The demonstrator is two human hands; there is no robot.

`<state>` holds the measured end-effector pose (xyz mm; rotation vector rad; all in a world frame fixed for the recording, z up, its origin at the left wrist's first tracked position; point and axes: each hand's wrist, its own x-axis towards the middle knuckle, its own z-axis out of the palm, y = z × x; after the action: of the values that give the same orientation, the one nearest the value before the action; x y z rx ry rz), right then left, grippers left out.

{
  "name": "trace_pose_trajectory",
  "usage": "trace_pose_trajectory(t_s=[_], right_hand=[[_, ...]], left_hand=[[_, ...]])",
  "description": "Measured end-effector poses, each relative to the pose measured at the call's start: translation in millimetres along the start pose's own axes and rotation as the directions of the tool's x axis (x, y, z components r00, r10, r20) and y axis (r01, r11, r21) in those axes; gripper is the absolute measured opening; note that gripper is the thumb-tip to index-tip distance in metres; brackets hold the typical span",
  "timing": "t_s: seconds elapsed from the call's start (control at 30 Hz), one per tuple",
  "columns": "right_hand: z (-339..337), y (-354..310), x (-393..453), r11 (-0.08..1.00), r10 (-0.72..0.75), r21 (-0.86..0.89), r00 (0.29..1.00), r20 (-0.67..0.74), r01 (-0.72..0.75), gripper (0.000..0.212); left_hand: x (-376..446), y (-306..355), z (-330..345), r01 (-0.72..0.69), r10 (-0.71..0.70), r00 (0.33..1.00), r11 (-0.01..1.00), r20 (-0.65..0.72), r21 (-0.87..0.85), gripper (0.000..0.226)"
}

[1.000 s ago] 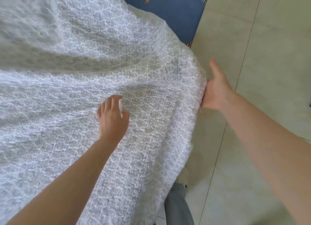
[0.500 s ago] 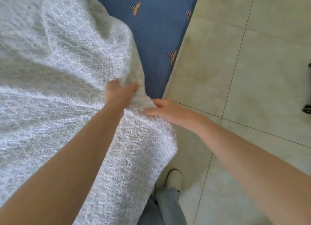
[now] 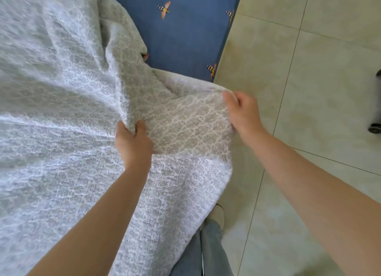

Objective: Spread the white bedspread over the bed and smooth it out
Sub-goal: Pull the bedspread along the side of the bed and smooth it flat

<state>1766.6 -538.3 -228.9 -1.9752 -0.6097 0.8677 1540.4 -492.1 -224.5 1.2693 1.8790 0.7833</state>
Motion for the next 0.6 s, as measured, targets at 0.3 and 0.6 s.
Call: trace_pose_trajectory(t_s=[0.3,0.6], right_hand=[[33.4,-5.9,30.6,0.922,0.221,-0.360,0.956,0.193,-0.141,0.033],[90.1,-71.6,36.1,0.944,0.287,-0.298,0.786,0.547,-0.138,0.071]], left_hand=[[13.2,-9.7,-10.9,-0.007,0.003,0.996,0.999,0.092,0.039,0.011],[15.1,-23.6,-29.9,0.144,-0.164,0.957,0.985,0.241,0.097,0.027]])
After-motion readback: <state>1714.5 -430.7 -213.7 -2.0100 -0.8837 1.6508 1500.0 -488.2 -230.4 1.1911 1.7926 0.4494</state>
